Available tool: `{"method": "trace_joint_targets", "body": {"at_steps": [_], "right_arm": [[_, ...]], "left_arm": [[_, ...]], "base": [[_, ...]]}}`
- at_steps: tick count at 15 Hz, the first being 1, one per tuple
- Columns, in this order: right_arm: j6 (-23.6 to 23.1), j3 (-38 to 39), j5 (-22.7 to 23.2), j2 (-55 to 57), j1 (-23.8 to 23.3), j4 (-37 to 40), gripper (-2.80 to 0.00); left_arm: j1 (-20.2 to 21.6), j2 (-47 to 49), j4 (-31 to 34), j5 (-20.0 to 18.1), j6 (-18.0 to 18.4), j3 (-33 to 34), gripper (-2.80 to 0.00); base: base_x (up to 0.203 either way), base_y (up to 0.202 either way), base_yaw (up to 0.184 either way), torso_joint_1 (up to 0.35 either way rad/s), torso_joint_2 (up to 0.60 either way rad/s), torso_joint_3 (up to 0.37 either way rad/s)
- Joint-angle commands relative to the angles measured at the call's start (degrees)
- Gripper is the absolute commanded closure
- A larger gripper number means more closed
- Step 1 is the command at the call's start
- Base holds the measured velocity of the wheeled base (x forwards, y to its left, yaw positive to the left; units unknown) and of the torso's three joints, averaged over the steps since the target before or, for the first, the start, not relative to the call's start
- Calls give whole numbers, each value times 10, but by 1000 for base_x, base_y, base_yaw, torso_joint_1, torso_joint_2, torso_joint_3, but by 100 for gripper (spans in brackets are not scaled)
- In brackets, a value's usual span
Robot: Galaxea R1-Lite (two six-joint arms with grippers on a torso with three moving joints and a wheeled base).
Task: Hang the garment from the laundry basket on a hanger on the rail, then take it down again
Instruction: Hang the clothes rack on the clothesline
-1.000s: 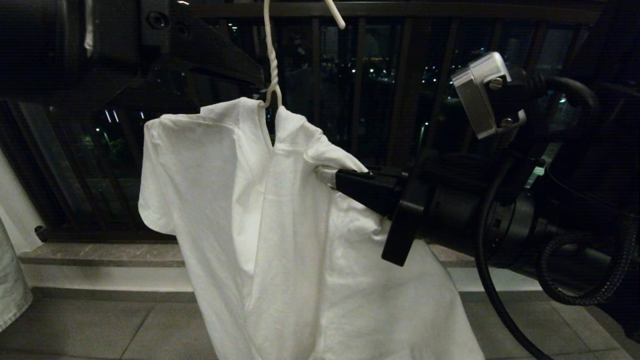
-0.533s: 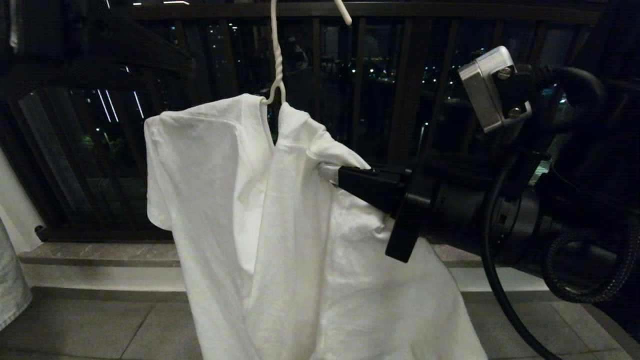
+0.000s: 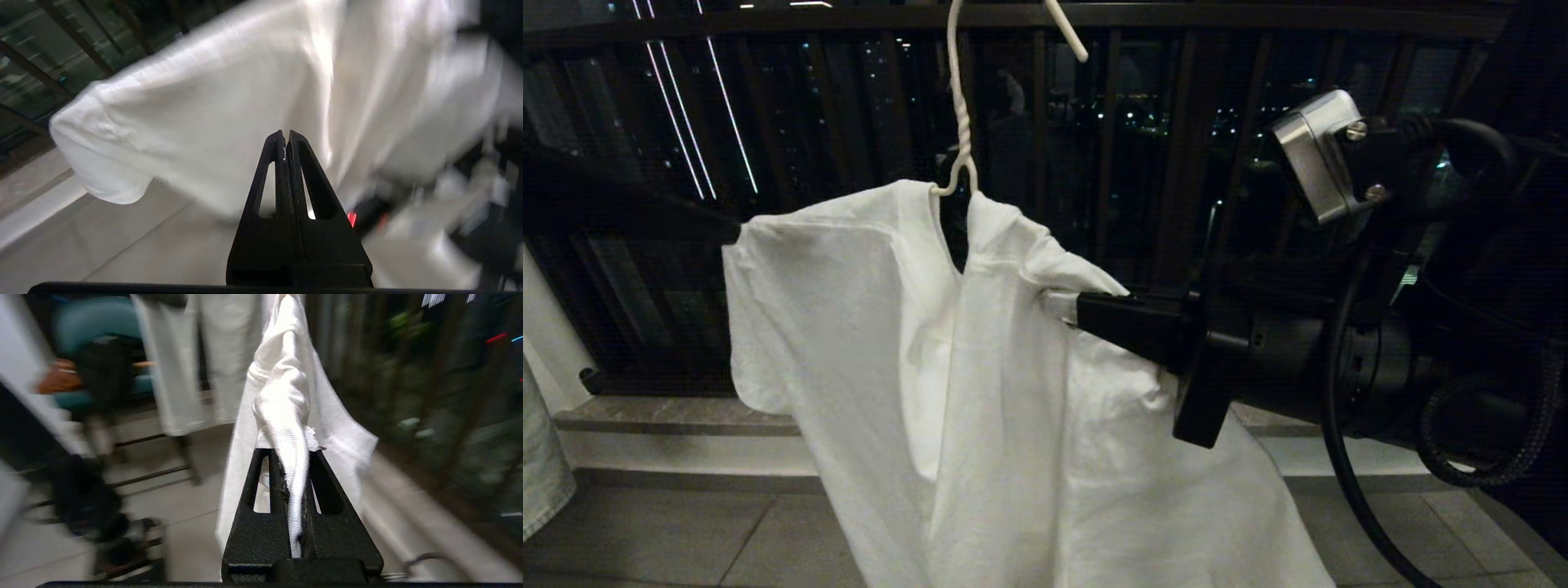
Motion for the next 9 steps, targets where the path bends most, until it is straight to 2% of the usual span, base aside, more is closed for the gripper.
{"method": "trace_joint_targets", "body": {"at_steps": [1, 3, 5, 7, 9], "right_arm": [[29, -1, 68, -9, -32, 6, 0], [48, -1, 134, -20, -63, 26, 0], [57, 2, 179, -22, -81, 29, 0], [58, 4, 208, -20, -93, 31, 0], [58, 7, 232, -18, -104, 31, 0]], "left_arm": [[10, -10, 41, -17, 42, -5, 0], [11, -8, 43, -31, 50, -5, 0], [11, -4, 43, -44, 72, 0, 0], [26, 8, 42, -49, 95, 0, 0], [42, 15, 43, -79, 126, 0, 0]], "base": [[0, 0, 0, 0, 0, 0], [0, 0, 0, 0, 0, 0], [0, 0, 0, 0, 0, 0], [0, 0, 0, 0, 0, 0], [0, 0, 0, 0, 0, 0]]}}
